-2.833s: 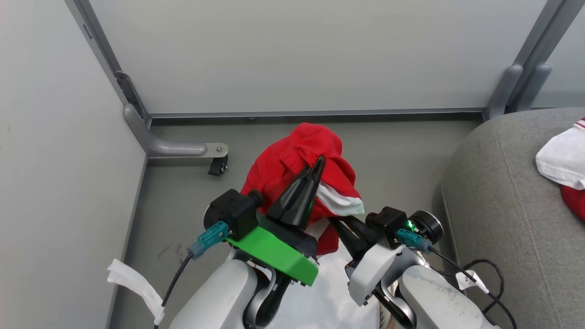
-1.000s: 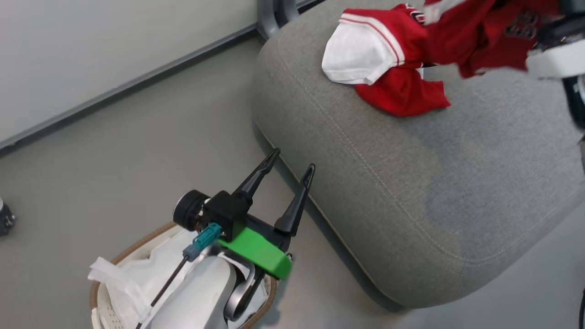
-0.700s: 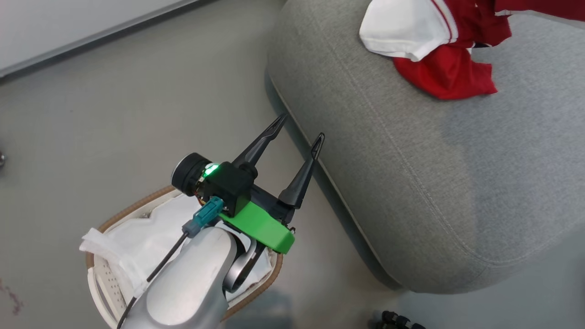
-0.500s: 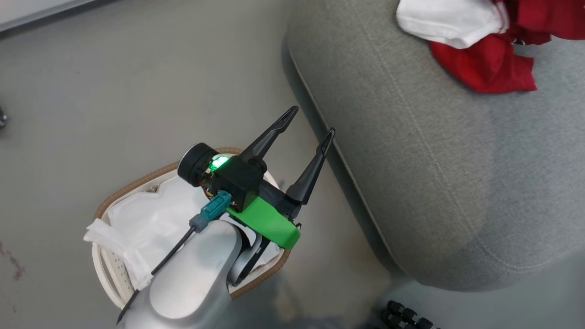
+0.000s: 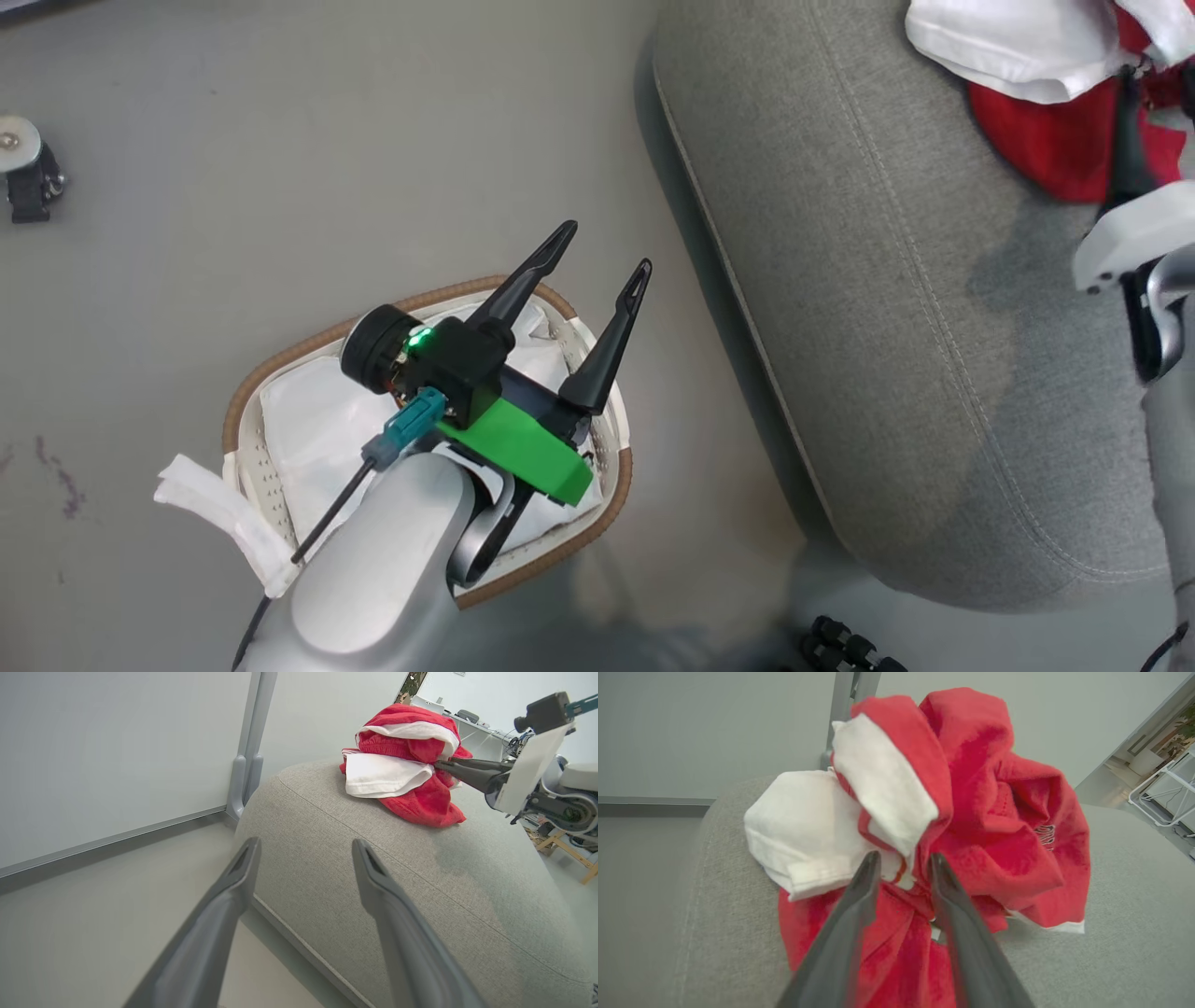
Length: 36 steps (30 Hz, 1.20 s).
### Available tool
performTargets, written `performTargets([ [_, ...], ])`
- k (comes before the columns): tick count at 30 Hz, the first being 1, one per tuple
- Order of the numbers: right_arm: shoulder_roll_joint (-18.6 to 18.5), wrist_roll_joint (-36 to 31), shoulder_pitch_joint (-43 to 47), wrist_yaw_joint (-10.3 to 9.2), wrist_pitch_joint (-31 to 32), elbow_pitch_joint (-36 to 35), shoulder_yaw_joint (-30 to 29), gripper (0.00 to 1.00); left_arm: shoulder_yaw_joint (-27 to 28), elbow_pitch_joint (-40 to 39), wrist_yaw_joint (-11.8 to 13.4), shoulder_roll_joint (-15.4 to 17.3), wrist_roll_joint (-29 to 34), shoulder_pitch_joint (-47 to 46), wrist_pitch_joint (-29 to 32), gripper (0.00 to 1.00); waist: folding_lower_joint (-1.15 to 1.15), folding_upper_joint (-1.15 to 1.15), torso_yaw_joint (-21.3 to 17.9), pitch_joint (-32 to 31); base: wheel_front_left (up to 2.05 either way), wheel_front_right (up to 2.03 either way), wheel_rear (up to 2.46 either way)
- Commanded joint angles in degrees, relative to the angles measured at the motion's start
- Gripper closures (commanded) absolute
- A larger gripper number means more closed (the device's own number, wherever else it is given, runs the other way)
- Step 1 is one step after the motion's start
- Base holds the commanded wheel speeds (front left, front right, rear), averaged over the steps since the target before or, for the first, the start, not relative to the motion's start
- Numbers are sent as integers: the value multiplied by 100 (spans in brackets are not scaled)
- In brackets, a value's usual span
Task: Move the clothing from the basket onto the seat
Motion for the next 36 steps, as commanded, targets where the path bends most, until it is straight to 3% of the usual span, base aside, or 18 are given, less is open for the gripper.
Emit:
performTargets([
  [1,34,104,219,-8,0,-102,58,0,48,11,-19,-16,-12,120,4,0,-1,0,-210,-335,0,0,0],
  [9,93,566,1163,-8,0,-853,350,0,462,102,-18,-134,26,615,4,0,-1,0,-170,-1024,0,0,0],
  [17,396,860,1523,-8,0,-1384,628,0,1211,191,-18,-329,173,1222,4,0,-1,0,228,-1624,0,0,0],
  [25,648,842,1614,-8,0,-1435,1066,0,2154,350,-18,-444,554,1553,4,0,-1,0,807,-1921,0,0,0],
  [36,975,906,2135,-8,0,-1441,1071,0,3198,409,-18,-510,952,2091,4,0,-1,0,1383,-2347,0,0,0],
])
